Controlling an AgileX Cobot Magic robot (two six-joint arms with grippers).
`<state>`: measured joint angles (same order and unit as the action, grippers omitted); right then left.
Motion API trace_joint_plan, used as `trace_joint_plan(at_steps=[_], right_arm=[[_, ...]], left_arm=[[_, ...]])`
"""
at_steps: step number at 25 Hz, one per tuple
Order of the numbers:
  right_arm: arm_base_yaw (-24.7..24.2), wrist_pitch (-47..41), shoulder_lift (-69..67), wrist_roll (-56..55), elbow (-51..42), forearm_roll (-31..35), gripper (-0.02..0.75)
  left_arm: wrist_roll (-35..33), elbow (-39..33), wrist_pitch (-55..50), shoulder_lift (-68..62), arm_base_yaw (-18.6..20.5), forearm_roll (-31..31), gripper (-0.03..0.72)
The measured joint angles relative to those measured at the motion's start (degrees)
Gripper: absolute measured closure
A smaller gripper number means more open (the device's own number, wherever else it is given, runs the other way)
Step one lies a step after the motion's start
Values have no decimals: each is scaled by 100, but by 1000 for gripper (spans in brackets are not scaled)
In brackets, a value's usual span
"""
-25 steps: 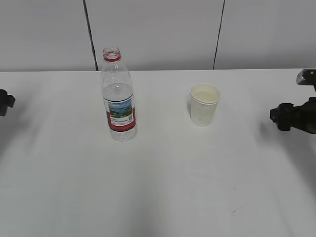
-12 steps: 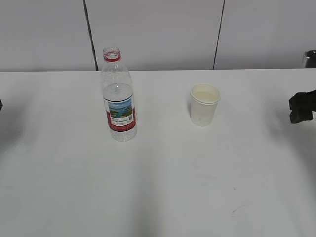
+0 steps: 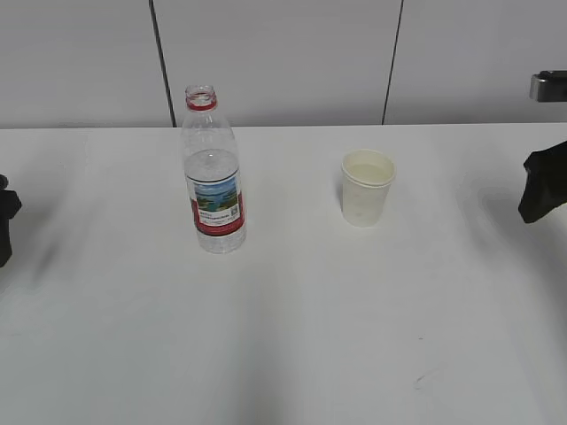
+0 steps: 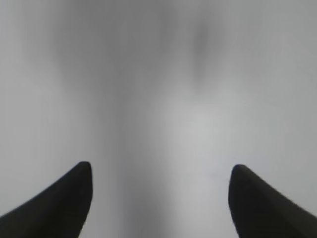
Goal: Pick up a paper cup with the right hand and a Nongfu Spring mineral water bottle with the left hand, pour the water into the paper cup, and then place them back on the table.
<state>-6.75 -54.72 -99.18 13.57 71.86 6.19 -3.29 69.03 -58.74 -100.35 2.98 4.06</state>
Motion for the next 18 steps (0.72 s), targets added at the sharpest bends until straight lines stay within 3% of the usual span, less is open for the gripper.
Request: trace_joint_plan(at_steps=[7, 18], right_arm=[[0, -1311, 0, 243, 290, -34, 149], [0, -1494, 1024, 267, 255, 208, 152]], left_arm=[[-246, 0, -636, 228, -6, -343, 179], [-319, -83, -908, 1739, -6, -479, 179]])
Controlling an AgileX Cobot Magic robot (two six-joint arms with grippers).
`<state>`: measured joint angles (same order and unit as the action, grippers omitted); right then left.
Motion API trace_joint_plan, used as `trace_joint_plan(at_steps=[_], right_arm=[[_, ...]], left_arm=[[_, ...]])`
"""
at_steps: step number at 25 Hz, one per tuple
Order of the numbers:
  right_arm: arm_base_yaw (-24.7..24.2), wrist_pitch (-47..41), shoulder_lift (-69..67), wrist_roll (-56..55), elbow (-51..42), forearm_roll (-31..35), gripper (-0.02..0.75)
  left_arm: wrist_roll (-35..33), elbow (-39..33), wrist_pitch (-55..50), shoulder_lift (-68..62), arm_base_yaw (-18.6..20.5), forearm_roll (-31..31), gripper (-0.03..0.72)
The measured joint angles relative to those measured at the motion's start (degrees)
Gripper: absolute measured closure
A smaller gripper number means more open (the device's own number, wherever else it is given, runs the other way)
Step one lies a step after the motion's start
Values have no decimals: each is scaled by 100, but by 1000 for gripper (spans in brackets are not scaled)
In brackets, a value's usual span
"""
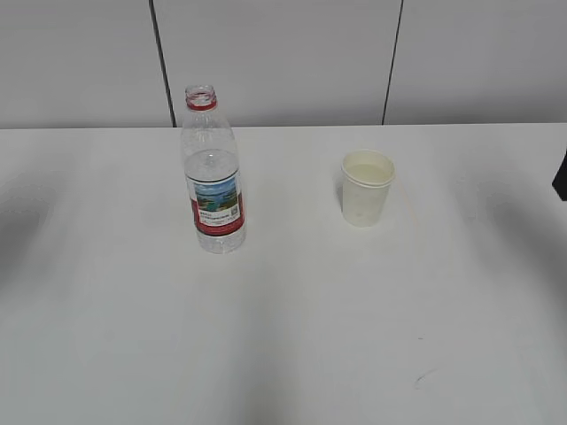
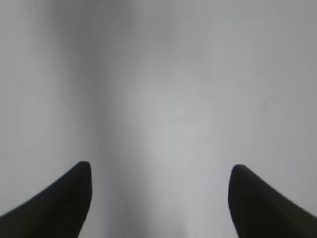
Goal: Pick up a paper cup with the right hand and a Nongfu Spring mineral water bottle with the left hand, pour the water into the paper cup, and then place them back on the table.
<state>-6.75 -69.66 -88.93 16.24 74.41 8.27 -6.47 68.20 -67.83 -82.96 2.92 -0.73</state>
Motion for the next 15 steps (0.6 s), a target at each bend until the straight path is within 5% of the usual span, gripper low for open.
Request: trace_joint_plan(at_steps=[15], right_arm=[[0, -97, 2244, 175, -796, 371, 153]], left_arm=[[-15, -1968, 236, 2582, 0, -160, 179]])
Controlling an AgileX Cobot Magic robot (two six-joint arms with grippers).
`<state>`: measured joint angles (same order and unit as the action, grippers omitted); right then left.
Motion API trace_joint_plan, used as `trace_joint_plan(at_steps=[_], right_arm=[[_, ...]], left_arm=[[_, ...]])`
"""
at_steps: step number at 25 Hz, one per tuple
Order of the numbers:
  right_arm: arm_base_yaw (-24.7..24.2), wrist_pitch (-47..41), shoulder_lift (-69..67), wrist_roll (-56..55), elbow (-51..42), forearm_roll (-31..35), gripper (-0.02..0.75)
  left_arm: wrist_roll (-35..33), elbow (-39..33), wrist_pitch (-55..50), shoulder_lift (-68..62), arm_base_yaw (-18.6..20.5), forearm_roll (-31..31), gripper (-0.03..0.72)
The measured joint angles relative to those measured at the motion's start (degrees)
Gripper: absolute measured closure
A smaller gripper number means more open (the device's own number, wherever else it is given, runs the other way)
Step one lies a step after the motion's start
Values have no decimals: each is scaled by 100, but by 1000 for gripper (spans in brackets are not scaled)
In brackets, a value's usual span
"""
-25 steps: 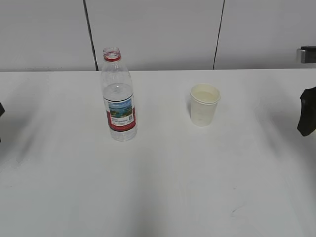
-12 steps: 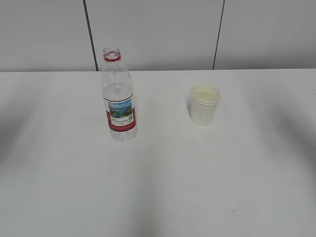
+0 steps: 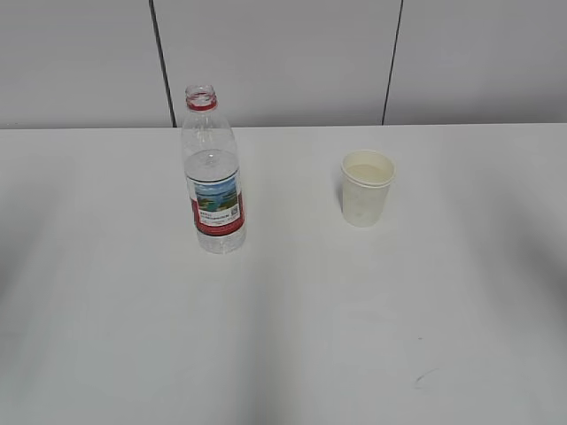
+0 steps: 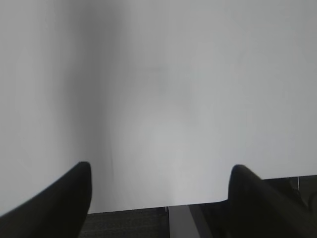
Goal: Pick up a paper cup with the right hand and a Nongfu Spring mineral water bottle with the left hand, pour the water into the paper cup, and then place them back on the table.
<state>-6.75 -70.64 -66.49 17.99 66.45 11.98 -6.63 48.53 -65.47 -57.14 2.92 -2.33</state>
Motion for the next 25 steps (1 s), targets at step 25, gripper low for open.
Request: trace_joint_plan(at_steps=[25], right_arm=[[0, -43, 3105, 69, -2160, 548, 153]], left_arm=[[93, -1730, 414, 3594, 0, -19, 179]])
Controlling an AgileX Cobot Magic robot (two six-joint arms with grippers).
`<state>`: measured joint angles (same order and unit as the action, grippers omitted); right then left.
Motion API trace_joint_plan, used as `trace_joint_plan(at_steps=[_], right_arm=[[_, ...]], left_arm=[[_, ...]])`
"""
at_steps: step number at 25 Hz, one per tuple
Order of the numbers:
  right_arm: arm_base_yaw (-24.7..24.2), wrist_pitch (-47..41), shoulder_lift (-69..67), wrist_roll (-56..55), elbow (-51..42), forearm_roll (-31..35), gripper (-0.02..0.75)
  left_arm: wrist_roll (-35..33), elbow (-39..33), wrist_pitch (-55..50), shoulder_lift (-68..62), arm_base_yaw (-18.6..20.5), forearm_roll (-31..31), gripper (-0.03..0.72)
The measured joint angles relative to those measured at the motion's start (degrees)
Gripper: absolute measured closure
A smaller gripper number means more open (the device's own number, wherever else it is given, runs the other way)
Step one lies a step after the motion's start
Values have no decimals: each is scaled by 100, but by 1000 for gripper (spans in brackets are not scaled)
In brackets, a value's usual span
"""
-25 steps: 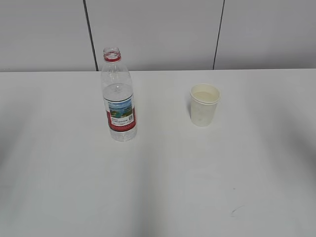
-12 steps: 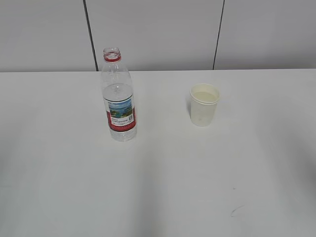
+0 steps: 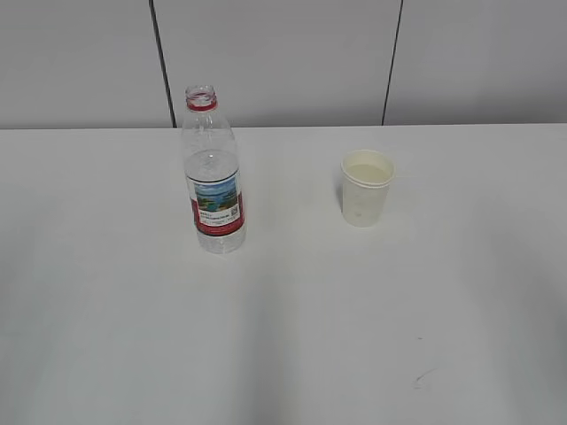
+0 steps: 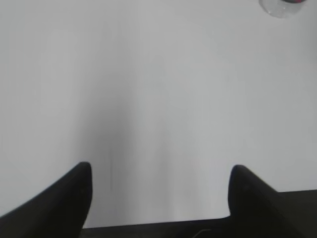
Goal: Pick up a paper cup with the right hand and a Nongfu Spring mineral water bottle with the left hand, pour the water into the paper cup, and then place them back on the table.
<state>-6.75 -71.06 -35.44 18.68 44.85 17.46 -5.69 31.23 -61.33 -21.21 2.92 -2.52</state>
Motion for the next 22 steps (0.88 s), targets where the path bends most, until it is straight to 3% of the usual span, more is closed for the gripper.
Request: trace_joint_plan(at_steps=[6, 12, 22], right_arm=[[0, 109, 845, 21, -404, -10, 153], [0, 322, 1577, 131, -1099, -137, 154], [134, 688, 2221, 476, -1846, -355, 153]], left_arm=[[6, 0, 29, 477, -34, 5, 179], [6, 0, 29, 788, -341, 0, 179], [12, 0, 24, 924, -354, -17, 190]])
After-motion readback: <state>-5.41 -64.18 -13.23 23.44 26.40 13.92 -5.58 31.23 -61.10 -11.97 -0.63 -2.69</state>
